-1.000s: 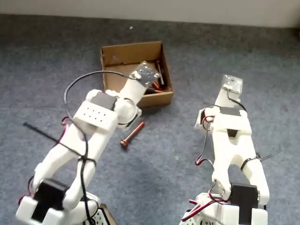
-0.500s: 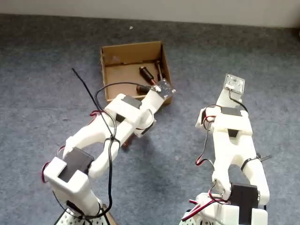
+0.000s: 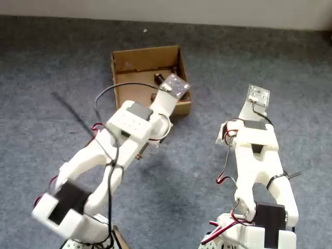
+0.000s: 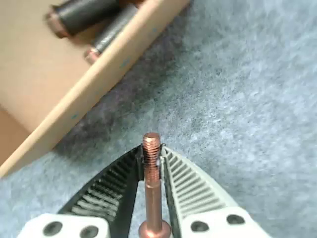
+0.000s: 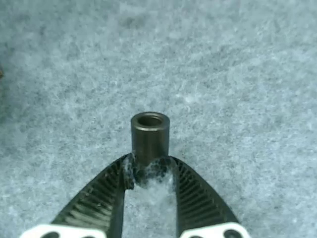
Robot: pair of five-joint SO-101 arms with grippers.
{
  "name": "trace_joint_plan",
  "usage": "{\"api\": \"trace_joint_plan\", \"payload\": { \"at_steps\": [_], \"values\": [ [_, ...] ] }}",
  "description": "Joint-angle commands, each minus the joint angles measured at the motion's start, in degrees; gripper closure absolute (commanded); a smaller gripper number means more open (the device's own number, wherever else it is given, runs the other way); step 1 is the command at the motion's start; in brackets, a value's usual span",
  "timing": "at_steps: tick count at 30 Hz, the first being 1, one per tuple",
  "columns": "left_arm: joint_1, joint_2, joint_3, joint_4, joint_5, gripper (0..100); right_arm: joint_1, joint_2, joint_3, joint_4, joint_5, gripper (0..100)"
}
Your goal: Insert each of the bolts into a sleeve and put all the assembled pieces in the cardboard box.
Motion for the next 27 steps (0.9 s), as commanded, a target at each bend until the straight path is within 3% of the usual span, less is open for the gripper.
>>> {"api": "trace_joint_plan", "payload": {
  "at_steps": [1,7,9,21,23,27],
  "values": [
    [-1.45,-17.98,6.11,0.62,7.47,99,0.31,-2.33,-0.40,-0.66,-0.53,99.5],
    [-6.73,-32.31,12.62,0.88,27.25,99,0.31,-2.33,-0.13,-0.66,-0.53,99.5],
    [-8.84,-33.45,14.55,1.05,29.45,99,0.31,-2.33,-0.04,-0.66,-0.53,99.5],
    [-22.55,-34.15,23.34,1.05,28.84,99,-0.31,-2.33,-0.04,-0.66,-0.53,99.5],
    [-22.46,-34.15,23.08,0.79,24.53,99,-0.31,-2.33,-0.04,-0.66,-0.53,99.5],
    [-17.80,-33.98,22.20,0.35,8.44,98,-0.84,-2.33,-0.04,-0.66,-0.53,99.5]
  ]
}}
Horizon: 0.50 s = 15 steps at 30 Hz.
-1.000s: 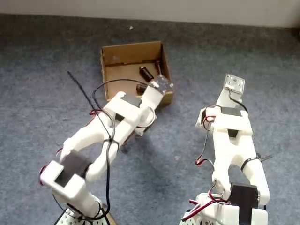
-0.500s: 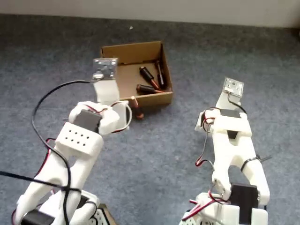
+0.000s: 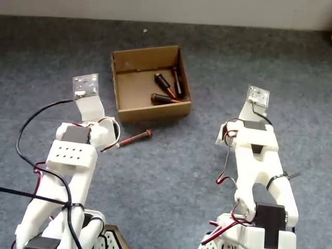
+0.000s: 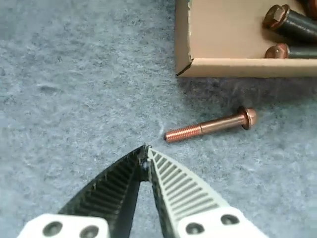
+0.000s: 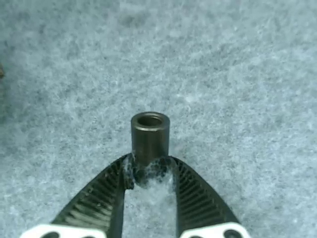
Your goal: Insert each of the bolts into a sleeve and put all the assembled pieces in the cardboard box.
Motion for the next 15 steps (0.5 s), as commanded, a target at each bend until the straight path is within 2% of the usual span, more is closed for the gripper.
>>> {"api": "trace_joint_plan", "payload": {
  "at_steps": [1,5,11,15],
  "values": [
    [5.67,-1.19,-1.98,-0.44,-17.32,96,-0.75,-2.33,-0.22,-0.66,-0.53,99.5],
    [10.07,-0.92,-4.35,-0.62,-26.81,86,-0.75,-2.33,-0.22,-0.66,-0.53,99.5],
    [14.11,7.69,-14.29,-0.09,-34.99,86,-0.75,-2.33,-0.22,-0.66,-0.53,99.5],
    [16.04,20.62,-24.13,5.63,-40.00,86,-0.75,-2.33,-0.22,-0.66,-0.53,99.5]
  ]
}}
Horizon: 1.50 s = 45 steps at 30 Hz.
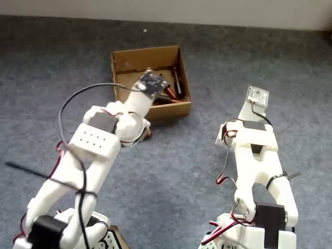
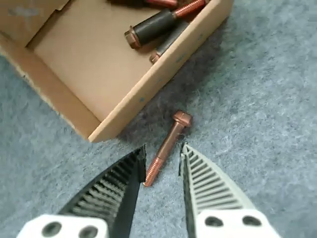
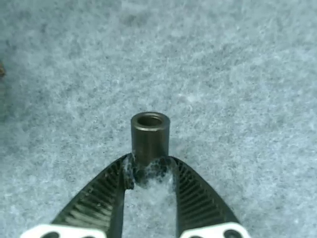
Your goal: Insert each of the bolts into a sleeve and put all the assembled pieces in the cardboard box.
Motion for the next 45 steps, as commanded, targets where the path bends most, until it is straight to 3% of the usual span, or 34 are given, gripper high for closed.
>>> {"api": "trace_joint_plan", "payload": {
  "at_steps": [1,7,18,24,29,37,41,45],
  "values": [
    [2.77,13.49,-12.88,6.51,-6.77,86,-0.48,-2.33,-0.22,-0.66,-0.53,99.5],
    [2.51,30.64,-25.71,12.66,-11.43,86,-0.48,-2.33,-0.22,-0.66,-0.53,99.5],
    [2.33,49.36,-36.00,13.63,-14.07,86,-0.48,-2.33,-0.22,-0.66,-0.53,99.5],
    [2.77,50.86,-36.09,14.33,-13.98,97,-0.48,-2.33,-0.22,-0.66,-0.53,99.5],
    [2.77,45.05,-35.47,18.37,-13.71,100,-0.48,-2.33,-0.22,-0.66,-0.53,99.5],
    [1.89,22.90,-24.66,18.37,-5.89,100,-1.01,-3.21,-0.22,-0.40,-0.53,99.5],
    [1.80,10.42,-14.02,12.66,-1.05,100,-4.26,-10.15,3.38,-0.57,0.00,99.5],
    [1.10,-2.51,-1.27,4.04,4.13,100,-9.01,-23.16,11.74,-2.33,5.27,99.5]
  ]
}}
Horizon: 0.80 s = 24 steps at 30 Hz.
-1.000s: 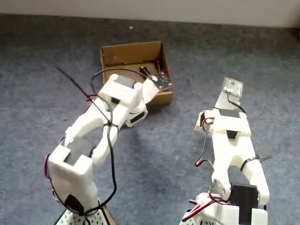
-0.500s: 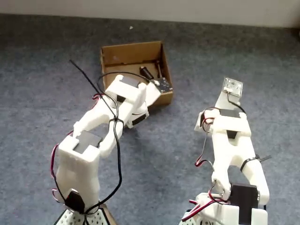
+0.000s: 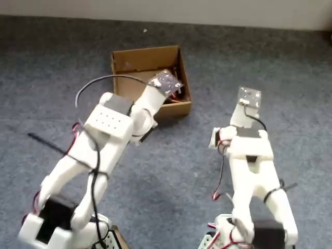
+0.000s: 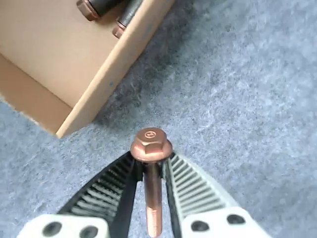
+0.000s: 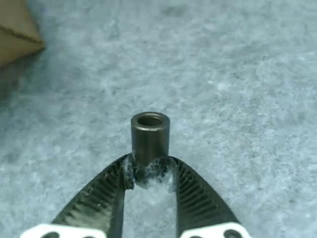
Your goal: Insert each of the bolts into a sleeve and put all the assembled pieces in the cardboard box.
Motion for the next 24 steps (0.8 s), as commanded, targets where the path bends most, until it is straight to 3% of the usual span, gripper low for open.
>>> {"api": "trace_joint_plan", "payload": {
  "at_steps": [1,6,12,24],
  "values": [
    [-1.71,-17.01,12.70,-10.11,6.33,100,-4.00,-13.32,5.49,-3.03,3.25,99.5],
    [-3.38,-32.75,24.84,-18.81,12.66,100,-9.01,-26.33,13.93,-4.62,3.52,99.5],
    [-3.38,-50.77,34.15,-23.65,17.93,100,-17.27,-37.32,19.30,-6.81,3.60,99.5],
    [-3.30,-74.07,37.49,-32.62,27.87,100,-29.67,-58.24,33.27,-18.51,3.69,99.5]
  ]
}}
